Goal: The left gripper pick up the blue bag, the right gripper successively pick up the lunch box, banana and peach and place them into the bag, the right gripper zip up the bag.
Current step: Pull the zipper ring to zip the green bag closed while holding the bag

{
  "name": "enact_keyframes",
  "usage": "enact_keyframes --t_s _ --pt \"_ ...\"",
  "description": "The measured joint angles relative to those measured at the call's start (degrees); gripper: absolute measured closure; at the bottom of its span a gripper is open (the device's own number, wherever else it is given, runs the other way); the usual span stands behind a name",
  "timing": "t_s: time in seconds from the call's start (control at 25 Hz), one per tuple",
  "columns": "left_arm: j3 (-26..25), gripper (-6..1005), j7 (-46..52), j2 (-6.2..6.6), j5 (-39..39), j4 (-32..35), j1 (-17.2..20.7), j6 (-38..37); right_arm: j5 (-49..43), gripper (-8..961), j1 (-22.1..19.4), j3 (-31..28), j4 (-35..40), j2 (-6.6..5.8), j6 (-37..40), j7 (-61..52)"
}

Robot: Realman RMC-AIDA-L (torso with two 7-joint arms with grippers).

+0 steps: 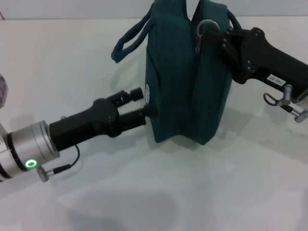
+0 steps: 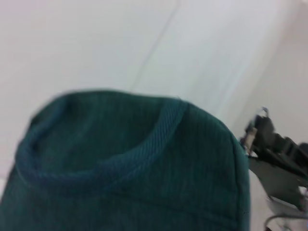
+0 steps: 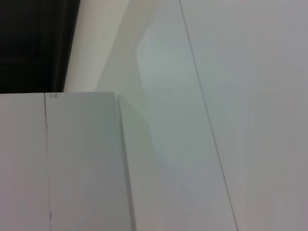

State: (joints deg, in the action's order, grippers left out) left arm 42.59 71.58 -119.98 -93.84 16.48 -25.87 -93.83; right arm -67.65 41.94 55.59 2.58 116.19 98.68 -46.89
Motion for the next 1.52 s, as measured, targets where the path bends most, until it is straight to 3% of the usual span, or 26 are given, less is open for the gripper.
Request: enact_keyframes --t_s 0.64,0.84,1.16,1.52 --pt "0.1 167 -9.1 -0.35 5.6 -4.8 -4.0 3.6 0.3 947 2.9 0.0 -0.2 0.0 -1.6 0.1" --pt "0.1 246 -8.8 -0.28 5.7 -4.9 -4.9 3.6 0.4 945 2.9 0.0 -0.2 0.0 -1.6 0.1" --pt "0.2 467 -8.9 -0.15 5.3 -5.0 -5.6 3.6 0.4 942 2.7 -0.1 -0.2 0.0 -1.6 0.4" --pt "1.3 782 -9.0 -0.03 4.9 -4.6 -5.6 3.5 0.4 939 2.6 -0.5 -0.2 0.0 -1.7 0.2"
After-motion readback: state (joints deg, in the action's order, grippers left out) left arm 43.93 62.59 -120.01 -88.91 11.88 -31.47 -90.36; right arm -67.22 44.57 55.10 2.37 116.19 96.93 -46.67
